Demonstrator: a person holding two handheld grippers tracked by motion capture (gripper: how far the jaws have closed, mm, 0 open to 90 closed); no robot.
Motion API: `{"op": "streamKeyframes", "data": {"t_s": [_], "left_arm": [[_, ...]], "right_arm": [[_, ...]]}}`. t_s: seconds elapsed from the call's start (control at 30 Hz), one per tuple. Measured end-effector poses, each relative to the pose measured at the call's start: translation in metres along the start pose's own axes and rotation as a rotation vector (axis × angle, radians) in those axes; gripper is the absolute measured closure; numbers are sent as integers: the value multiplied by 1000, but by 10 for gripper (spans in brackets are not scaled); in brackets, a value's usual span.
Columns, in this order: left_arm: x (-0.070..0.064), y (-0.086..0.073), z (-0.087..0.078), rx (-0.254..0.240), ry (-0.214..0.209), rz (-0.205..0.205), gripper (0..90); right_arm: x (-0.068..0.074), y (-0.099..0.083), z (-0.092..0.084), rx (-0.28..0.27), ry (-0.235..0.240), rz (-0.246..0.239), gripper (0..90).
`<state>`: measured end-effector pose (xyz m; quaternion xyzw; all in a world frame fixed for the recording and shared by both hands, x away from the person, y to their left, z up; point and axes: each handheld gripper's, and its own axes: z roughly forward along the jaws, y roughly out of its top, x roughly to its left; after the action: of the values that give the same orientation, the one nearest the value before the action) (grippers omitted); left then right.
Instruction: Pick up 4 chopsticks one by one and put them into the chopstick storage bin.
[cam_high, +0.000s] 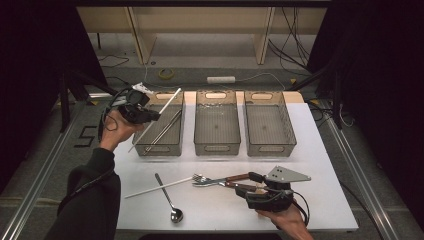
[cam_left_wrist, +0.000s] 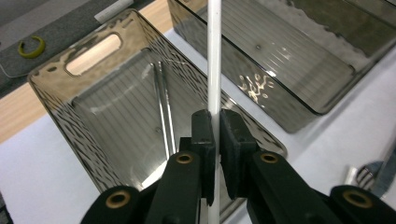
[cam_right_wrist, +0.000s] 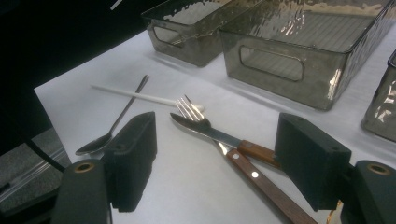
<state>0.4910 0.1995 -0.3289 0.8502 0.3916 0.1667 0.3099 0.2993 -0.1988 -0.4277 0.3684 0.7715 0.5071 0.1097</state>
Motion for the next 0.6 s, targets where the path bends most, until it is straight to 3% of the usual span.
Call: {"op": "streamKeyframes", "data": {"t_s": [0.37, 0.6], "left_arm": [[21, 12, 17, -30, 63, -39, 843], [28, 13, 26, -63, 89, -59, 843]], "right_arm": [[-1, 0, 0, 1, 3, 5, 308], [-1, 0, 0, 1, 2, 5, 308]]}}
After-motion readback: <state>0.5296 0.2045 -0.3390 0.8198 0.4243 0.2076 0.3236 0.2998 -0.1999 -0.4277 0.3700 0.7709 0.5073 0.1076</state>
